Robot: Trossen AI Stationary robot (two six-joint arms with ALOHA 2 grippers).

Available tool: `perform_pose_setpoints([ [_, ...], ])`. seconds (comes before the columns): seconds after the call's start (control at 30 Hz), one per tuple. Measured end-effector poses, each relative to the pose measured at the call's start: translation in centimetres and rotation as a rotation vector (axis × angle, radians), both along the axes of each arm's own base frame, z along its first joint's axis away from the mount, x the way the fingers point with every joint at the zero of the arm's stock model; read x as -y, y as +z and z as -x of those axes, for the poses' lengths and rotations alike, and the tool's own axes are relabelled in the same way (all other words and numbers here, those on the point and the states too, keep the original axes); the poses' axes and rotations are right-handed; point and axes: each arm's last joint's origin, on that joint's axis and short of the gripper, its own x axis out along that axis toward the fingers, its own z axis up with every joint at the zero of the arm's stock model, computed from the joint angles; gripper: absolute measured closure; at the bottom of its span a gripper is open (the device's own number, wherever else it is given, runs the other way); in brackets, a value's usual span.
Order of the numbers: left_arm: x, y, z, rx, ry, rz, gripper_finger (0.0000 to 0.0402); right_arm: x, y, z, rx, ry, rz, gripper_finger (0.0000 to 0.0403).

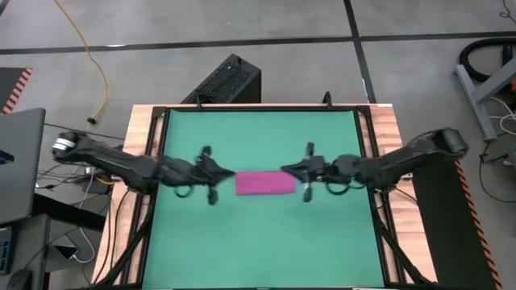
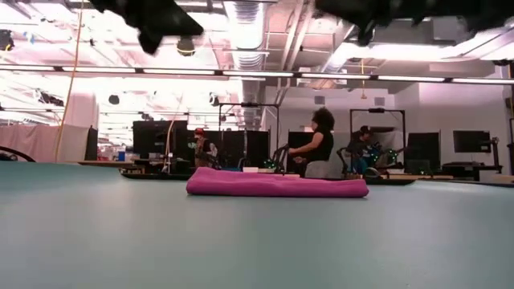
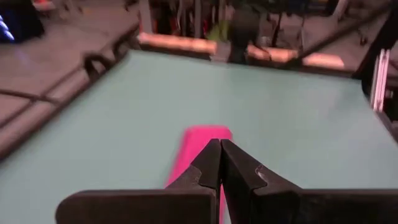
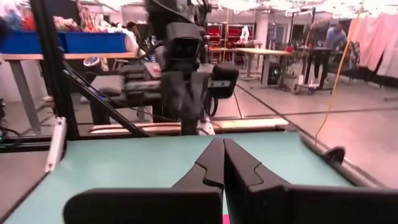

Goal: Roll towel
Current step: Return to Home Position

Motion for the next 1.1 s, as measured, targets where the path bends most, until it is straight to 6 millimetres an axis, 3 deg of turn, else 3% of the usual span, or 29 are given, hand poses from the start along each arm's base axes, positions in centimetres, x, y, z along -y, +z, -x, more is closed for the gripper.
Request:
perform_pose_setpoints([
  [0.17,-2.0,3.1,4.5,0.070,0.026,-0.037,0.0401,0.7,3.7,5.4,0.052,0.015,0.015,0.0385],
  [0.27,-2.9,3.8,6.5,0.074,0.028,-0.057,0.0401,1.2,4.5,8.3,0.046,0.017,0.017,0.0385],
  [0.37,-3.6,3.5,7.8,0.054,0.054,-0.070,0.0401,1.6,4.6,10.8,0.016,0.004,0.020,0.0385],
  [0.53,-4.4,0.8,9.1,0.050,0.058,-0.105,0.0402,2.3,4.3,14.0,-0.011,-0.034,-0.002,0.0385],
  [0.8,-5.2,-4.4,10.0,0.144,0.057,0.001,0.0401,3.0,1.6,16.2,-0.047,-0.040,-0.034,0.0385],
  [1.0,-5.4,-5.7,10.8,0.217,0.056,0.012,0.0401,3.1,-3.1,16.2,0.039,-0.083,-0.021,0.0385],
  [1.1,-5.4,-6.2,11.0,0.232,0.018,0.009,0.0402,2.8,-5.2,15.3,0.043,-0.079,-0.003,0.0385],
])
